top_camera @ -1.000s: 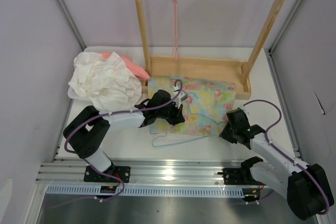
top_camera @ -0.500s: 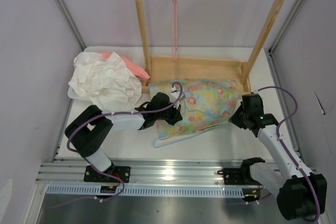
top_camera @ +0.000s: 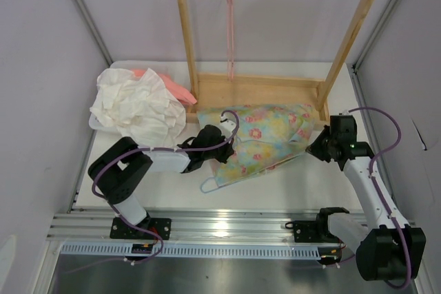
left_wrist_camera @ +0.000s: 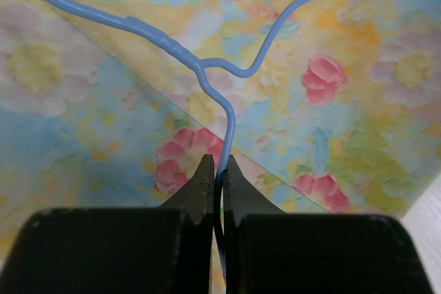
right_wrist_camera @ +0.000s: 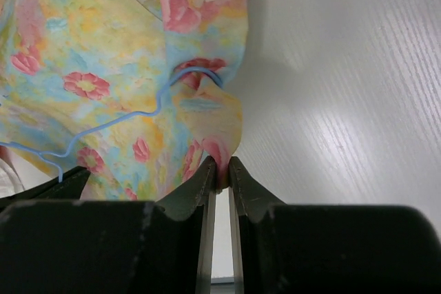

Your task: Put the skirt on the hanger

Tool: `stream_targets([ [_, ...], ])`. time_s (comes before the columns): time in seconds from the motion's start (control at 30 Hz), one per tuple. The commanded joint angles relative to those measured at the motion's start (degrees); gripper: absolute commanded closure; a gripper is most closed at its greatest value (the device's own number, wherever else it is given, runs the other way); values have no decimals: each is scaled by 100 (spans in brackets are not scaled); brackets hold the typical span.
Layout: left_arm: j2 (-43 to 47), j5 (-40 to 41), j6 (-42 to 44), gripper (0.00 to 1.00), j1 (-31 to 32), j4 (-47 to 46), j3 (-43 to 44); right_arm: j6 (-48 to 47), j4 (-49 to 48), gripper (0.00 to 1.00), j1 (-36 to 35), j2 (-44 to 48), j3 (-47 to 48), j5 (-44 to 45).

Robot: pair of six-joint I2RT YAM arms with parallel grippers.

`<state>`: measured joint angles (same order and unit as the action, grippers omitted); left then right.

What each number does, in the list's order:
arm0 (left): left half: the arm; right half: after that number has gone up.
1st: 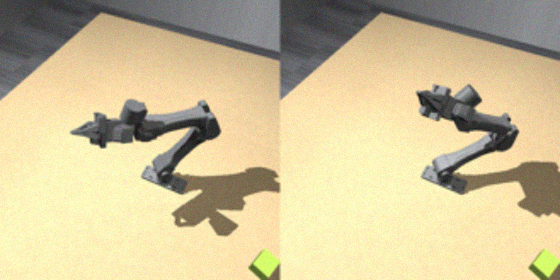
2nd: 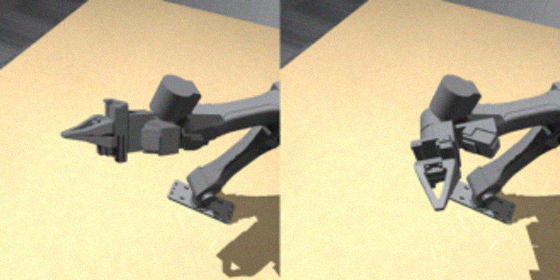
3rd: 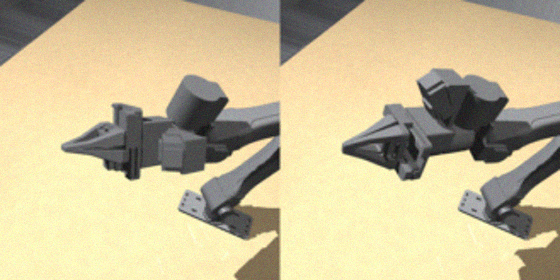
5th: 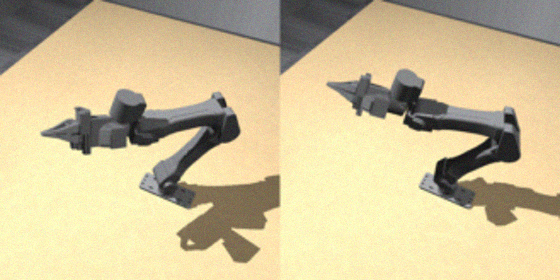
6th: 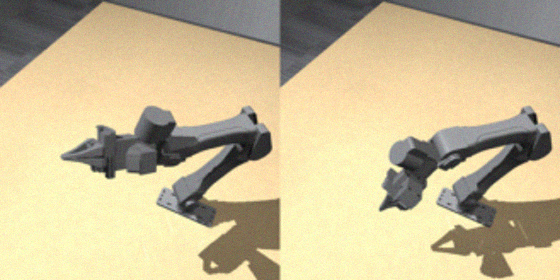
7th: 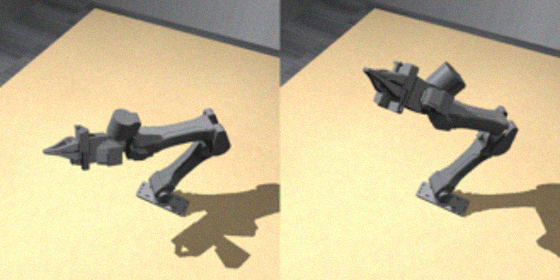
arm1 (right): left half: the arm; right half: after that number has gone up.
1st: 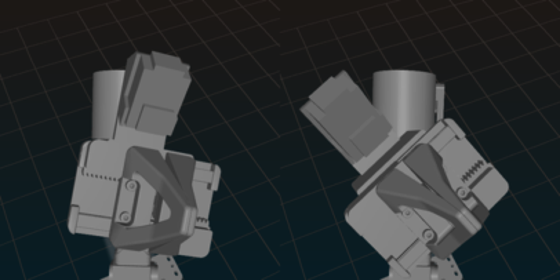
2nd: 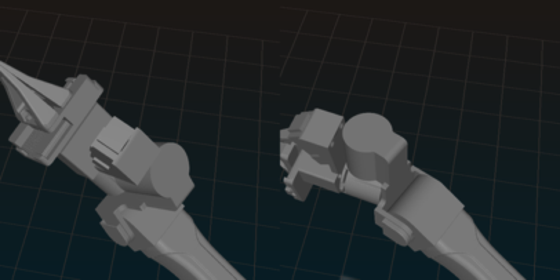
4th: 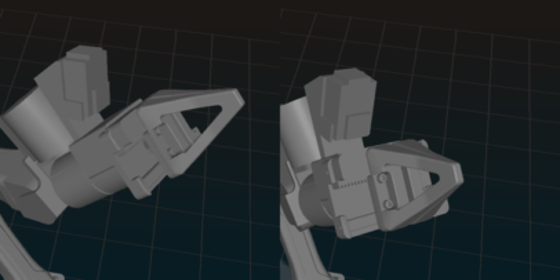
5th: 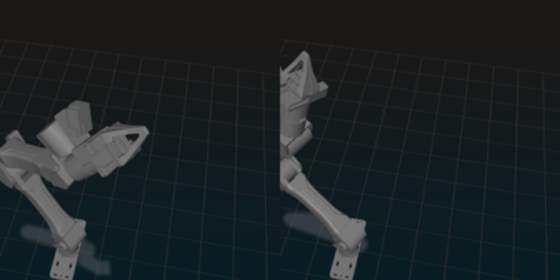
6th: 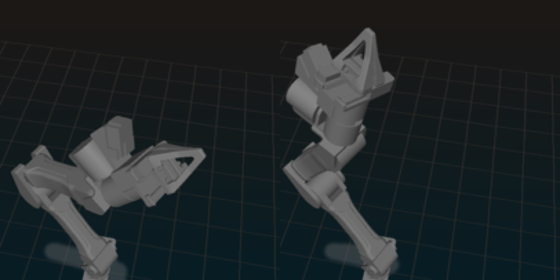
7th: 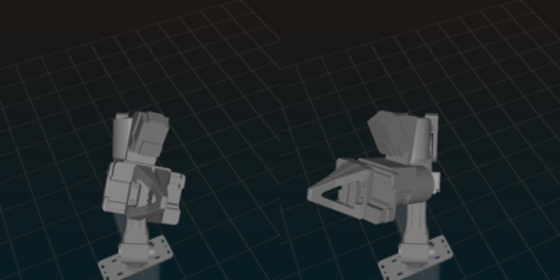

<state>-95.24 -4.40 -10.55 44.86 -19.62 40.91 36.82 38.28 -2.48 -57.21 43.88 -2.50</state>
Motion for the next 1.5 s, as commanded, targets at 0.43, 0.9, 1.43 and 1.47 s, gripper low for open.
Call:
stream_targets([
  [0.43,-12,871,624,100,-48,-480,374,-474,-5,85,705,149,-230,-268],
  [0.9,278,28,1037,100,-39,-1123,524,-307,-181,45,3,-18,-521,21],
  [1.43,454,-192,1213,100,-39,-492,963,879,-1445,23,-2345,-554,-933,989],
  [1.47,463,-192,1204,100,-39,-464,963,915,-1664,22,-2353,-580,-986,980],
])
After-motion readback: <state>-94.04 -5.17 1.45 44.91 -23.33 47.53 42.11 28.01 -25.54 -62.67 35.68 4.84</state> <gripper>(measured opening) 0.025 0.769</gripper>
